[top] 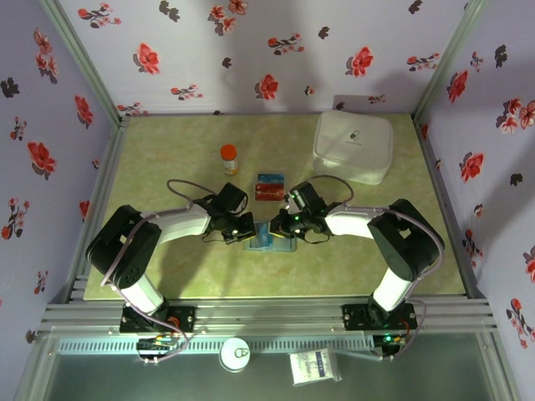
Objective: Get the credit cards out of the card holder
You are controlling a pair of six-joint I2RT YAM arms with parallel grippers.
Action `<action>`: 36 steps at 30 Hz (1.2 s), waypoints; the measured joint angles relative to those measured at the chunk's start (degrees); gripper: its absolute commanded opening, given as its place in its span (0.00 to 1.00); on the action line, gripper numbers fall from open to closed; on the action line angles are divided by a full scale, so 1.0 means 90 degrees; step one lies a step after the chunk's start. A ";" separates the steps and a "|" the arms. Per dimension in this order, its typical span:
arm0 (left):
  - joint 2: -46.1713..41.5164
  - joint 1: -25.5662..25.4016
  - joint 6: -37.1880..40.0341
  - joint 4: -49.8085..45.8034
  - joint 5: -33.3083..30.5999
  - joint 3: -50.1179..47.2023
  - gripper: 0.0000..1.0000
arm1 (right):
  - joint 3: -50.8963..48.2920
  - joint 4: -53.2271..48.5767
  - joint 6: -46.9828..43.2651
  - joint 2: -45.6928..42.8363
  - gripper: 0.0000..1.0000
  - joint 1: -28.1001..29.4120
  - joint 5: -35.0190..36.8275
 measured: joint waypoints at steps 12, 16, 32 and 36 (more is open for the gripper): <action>0.0000 0.0000 0.0000 0.0000 0.0000 -0.0002 0.00 | -0.0061 0.0036 -0.0002 -0.0134 0.07 -0.0015 0.0002; 0.0000 0.0000 0.0000 0.0000 0.0000 -0.0002 0.00 | -0.0078 -0.0019 -0.0022 -0.0202 0.08 -0.0044 0.0019; -0.0024 0.0000 0.0000 -0.0029 0.0002 -0.0005 0.00 | -0.0027 -0.1054 -0.0372 -0.0852 0.05 -0.0180 0.0272; -0.0092 0.0000 -0.0005 -0.0075 0.0002 -0.0005 0.00 | 0.0107 -0.1457 -0.0486 -0.0979 0.05 -0.0180 0.0391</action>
